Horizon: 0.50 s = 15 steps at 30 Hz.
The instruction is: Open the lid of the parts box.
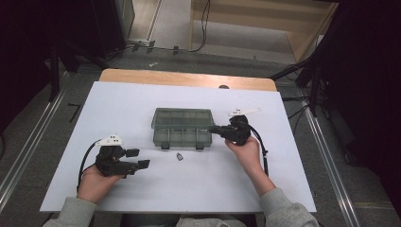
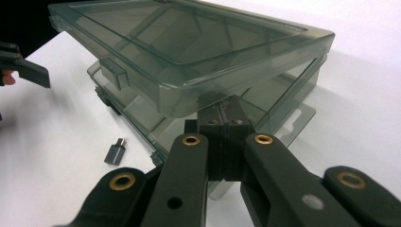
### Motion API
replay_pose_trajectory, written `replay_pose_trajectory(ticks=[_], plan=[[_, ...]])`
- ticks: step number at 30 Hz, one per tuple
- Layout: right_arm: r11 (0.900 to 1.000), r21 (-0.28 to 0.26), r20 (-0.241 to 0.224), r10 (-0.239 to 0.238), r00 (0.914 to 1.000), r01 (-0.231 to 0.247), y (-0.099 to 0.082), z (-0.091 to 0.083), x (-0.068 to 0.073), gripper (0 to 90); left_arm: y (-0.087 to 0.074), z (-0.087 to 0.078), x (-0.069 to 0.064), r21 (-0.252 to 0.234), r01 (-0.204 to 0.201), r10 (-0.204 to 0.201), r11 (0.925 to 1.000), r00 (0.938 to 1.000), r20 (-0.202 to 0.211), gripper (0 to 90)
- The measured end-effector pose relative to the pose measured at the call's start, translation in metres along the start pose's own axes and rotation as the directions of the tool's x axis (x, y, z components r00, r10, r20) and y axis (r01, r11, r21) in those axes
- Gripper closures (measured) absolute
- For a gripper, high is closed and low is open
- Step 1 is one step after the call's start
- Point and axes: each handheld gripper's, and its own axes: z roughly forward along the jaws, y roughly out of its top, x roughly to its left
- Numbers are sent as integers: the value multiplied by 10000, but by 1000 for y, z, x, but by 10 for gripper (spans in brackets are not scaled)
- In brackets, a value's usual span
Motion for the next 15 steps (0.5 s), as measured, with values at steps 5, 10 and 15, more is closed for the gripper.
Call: replay_pose_trajectory(ticks=[5,10,15], plan=[[9999,-149,-43,-11,10000,10,5,-2,1,873,0,1,-1,-89,16,-16,10000,10000,-13,284],[9998,-190,-51,-9,10000,9,10,-3,1,873,5,3,-3,-180,65,-71,9998,9994,-329,282],[9998,-197,-18,52,10000,-52,15,-4,2,873,11,4,-4,-239,17,-30,9997,9986,-531,281]])
